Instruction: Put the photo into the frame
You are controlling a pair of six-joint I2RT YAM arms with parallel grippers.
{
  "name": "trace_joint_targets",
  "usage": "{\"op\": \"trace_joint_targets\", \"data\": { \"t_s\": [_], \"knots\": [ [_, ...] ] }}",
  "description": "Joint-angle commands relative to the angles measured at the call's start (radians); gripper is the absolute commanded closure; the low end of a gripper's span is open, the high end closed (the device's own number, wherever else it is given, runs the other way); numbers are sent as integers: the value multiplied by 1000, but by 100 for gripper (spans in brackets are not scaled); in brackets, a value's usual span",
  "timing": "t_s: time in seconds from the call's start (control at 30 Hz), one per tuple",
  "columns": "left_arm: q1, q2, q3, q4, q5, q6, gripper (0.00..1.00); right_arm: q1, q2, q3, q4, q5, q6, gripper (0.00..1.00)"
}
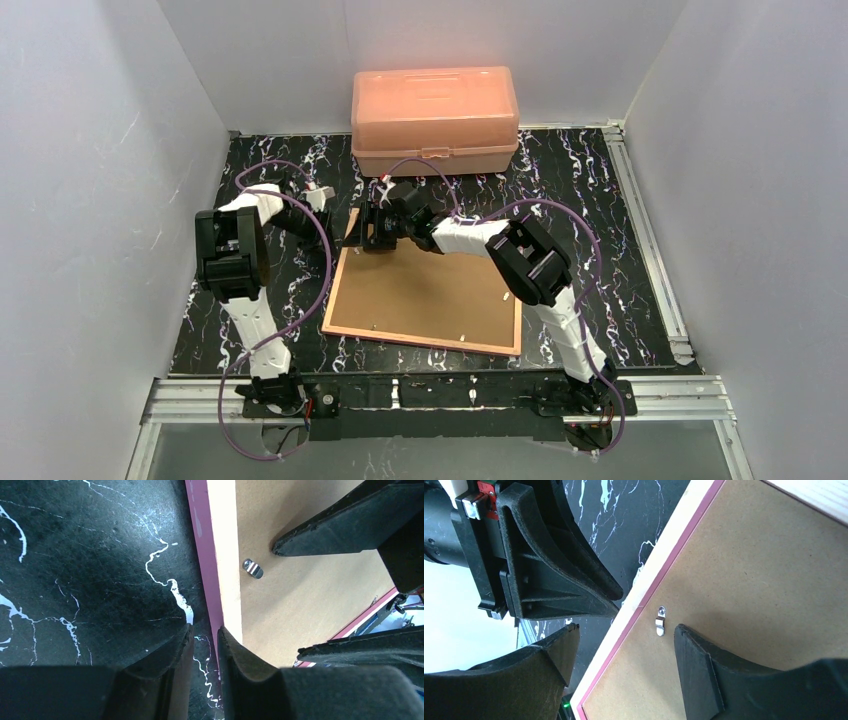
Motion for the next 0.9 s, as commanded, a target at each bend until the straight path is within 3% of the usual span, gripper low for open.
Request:
{"op": "trace_joint_targets", "data": {
  "t_s": [0.0, 0.47, 0.87],
  "knots": [
    [2, 6, -8, -25, 78, -3, 77, 4, 30, 33, 60, -29, 22, 23],
    [2, 33, -7, -11, 71, -6, 89, 28, 41, 11, 114, -51, 62, 25],
    [2, 29, -13, -5, 64, -4, 92, 35, 52, 9, 132, -43, 83, 26]
  ]
}}
